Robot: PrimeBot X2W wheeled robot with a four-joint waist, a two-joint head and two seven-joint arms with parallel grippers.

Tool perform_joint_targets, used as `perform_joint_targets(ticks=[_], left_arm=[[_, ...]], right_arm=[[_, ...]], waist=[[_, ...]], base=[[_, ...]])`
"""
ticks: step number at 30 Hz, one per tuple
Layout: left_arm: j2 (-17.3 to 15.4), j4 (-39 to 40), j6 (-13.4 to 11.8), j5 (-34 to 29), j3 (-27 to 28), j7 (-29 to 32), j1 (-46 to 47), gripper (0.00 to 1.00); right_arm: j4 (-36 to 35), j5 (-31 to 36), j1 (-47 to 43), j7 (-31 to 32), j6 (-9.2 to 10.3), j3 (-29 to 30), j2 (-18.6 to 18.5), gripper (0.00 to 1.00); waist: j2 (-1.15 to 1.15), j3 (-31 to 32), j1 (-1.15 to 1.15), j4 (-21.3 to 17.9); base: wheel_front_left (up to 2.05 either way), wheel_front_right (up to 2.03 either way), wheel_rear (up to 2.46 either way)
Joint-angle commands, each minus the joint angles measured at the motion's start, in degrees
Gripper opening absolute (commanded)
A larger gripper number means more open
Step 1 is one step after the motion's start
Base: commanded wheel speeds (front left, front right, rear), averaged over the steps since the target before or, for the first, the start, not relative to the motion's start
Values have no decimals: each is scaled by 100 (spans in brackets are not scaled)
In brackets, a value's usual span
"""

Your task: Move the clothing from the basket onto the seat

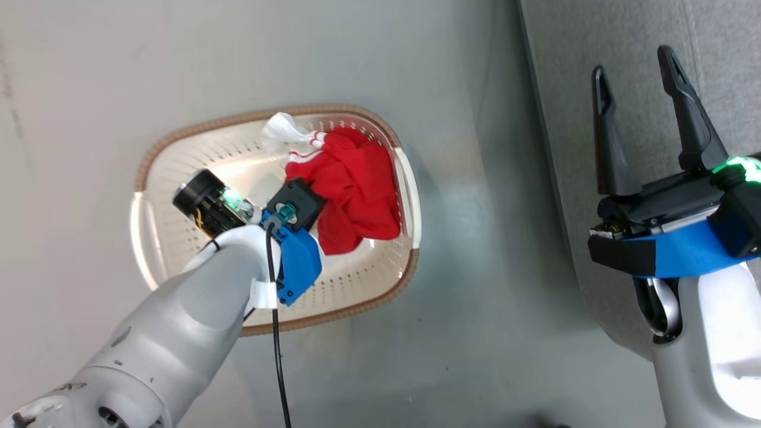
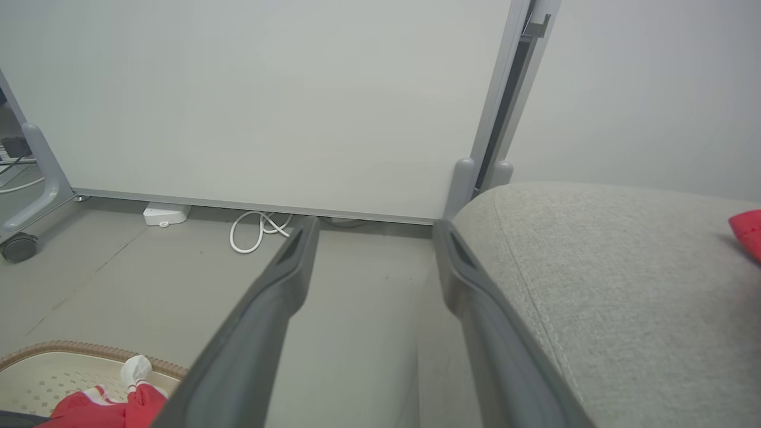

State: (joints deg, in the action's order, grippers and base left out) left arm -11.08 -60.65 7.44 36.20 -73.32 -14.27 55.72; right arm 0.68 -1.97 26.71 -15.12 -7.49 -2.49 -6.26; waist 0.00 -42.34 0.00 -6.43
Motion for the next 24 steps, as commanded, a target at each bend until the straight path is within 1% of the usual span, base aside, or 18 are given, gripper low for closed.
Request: perform_joint_targets(ticks=[1,4,5,7,14,24], left_arm=[[23,84,5,81,-17,-68,-70,0],[80,252,5,188,84,-95,-155,0],[80,252,5,188,84,-95,-155,0],[72,481,5,157,224,-100,-189,0],[4,1337,-118,-263,780,-100,-567,0],[66,2225,-197,-725,1512,-101,-1053,0]], right_arm=[[65,8,-109,-5,-1,30,-76,100],[164,-6,-234,-6,-1,52,-124,100],[164,-6,-234,-6,-1,52,-124,100],[220,-12,-306,-6,-1,70,-148,100],[369,-44,-622,-6,-1,159,-204,100],[574,-86,-1084,-5,-1,175,-213,100]], waist=[[0,375,0,204],[0,635,0,297],[0,635,0,297],[0,803,0,357],[0,1428,0,561],[0,2366,0,788]], base=[[0,0,0],[0,0,0],[0,0,0],[0,0,0],[0,0,0],[0,0,0]])
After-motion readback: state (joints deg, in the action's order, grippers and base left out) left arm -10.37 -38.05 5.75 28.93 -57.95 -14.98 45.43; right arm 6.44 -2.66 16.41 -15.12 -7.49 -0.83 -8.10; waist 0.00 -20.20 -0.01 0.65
